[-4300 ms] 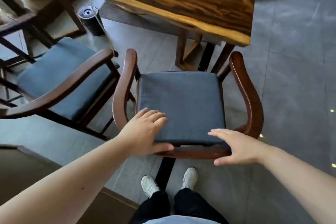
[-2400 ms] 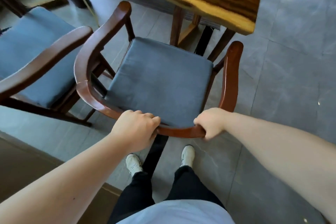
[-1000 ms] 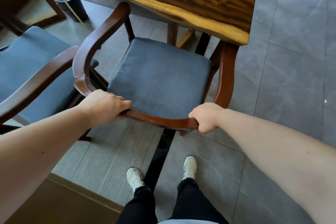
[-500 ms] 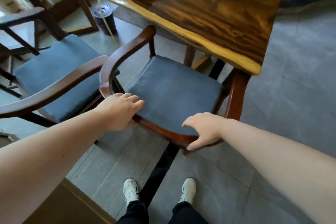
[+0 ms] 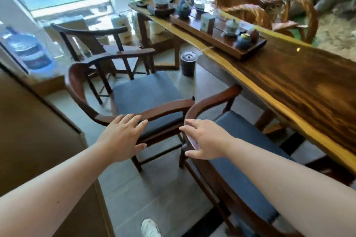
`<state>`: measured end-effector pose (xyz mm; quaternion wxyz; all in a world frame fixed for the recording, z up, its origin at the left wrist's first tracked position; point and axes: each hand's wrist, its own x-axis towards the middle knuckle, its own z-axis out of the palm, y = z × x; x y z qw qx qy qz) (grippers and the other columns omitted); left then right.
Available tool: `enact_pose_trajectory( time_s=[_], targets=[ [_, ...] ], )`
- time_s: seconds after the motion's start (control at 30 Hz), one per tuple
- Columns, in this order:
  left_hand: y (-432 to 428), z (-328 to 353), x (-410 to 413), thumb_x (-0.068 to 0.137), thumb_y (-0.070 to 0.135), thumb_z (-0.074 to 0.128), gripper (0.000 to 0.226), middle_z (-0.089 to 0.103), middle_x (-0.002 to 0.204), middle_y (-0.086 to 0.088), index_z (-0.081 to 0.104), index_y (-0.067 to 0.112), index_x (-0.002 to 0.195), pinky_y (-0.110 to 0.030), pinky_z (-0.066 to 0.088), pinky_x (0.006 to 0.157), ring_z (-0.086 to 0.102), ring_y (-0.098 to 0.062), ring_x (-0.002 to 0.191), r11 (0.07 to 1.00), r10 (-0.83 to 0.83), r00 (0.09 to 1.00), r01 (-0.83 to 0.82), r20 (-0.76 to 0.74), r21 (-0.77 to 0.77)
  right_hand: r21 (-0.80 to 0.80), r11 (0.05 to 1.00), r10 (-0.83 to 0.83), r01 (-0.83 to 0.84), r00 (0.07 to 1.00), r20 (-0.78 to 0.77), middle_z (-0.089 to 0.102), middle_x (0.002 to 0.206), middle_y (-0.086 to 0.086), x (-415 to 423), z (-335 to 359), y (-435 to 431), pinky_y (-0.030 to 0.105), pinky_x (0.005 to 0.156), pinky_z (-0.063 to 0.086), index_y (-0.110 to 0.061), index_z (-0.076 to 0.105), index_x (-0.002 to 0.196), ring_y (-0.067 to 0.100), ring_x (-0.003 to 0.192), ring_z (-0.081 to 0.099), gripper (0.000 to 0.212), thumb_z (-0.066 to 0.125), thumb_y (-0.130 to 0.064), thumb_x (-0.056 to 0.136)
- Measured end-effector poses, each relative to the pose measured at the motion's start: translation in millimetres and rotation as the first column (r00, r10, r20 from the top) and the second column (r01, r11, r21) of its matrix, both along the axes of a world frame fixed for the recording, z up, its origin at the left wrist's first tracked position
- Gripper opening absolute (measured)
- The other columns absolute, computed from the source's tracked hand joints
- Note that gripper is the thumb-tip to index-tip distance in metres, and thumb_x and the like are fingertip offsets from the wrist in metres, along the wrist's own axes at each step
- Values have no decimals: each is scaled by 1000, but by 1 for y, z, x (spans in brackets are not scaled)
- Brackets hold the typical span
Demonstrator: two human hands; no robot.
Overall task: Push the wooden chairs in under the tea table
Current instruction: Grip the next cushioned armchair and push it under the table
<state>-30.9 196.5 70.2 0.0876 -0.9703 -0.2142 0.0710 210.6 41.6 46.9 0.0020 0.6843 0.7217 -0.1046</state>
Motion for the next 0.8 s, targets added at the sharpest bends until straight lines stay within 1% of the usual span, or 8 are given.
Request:
enact_pose_trajectory(
  time_s=[0.13, 0.23, 0.33, 0.43, 0.6, 0.7, 0.8],
  targets=[
    [53, -8, -28, 85, 56, 55, 74, 44, 145, -12, 36, 14, 143, -48, 30, 111, 34, -32, 135, 999, 34, 999, -35, -16, -27, -4, 1000, -17, 18, 999, 35, 34, 153, 16, -11, -6, 59, 44, 109, 33, -21, 34, 146, 32, 135, 36, 83, 56, -63, 78],
    [100, -8, -47, 85, 59, 51, 76, 39, 148, -11, 30, 16, 145, -45, 25, 112, 30, -31, 137, 998, 52, 996, -54, -74, -31, -2, 999, -39, 39, 999, 16, 37, 151, 14, -25, -12, 99, 45, 106, 36, -23, 36, 143, 31, 133, 39, 82, 60, -61, 75],
    [143, -8, -57, 86, 60, 49, 78, 35, 151, -10, 26, 18, 147, -46, 22, 114, 26, -30, 139, 998, 50, 989, -54, -139, -25, -11, 999, -49, 48, 999, -25, 38, 150, 12, -33, -22, 135, 45, 106, 36, -24, 38, 142, 29, 134, 39, 81, 63, -59, 74],
    [174, -11, -60, 86, 60, 48, 77, 33, 151, -10, 24, 19, 147, -47, 21, 115, 25, -30, 139, 998, 53, 981, -57, -189, -17, -54, 998, -18, 17, 999, -29, 37, 151, 11, -35, -34, 166, 46, 107, 36, -24, 36, 142, 28, 136, 36, 81, 63, -61, 75],
    [220, -26, -57, 83, 61, 52, 81, 34, 151, -9, 23, 21, 147, -47, 21, 115, 25, -29, 139, 996, 74, 960, -83, -270, -20, -118, 992, 30, -33, 999, -29, 39, 147, 10, -31, -65, 225, 46, 104, 37, -24, 37, 142, 29, 131, 41, 82, 64, -61, 74],
    [247, -34, -56, 83, 61, 53, 81, 32, 151, -10, 21, 22, 147, -48, 20, 115, 24, -30, 139, 996, 72, 931, -83, -357, -14, -168, 983, 64, -74, 996, -66, 40, 146, 7, -30, -88, 266, 45, 103, 38, -26, 37, 140, 28, 129, 42, 83, 65, -64, 72],
    [283, -34, -58, 83, 60, 53, 83, 28, 154, -10, 17, 23, 148, -51, 17, 116, 20, -32, 141, 996, 75, 898, -88, -433, -11, -231, 967, 86, -110, 990, -110, 37, 148, 7, -38, -107, 305, 45, 104, 36, -27, 34, 141, 28, 131, 39, 86, 64, -67, 71]
  ],
)
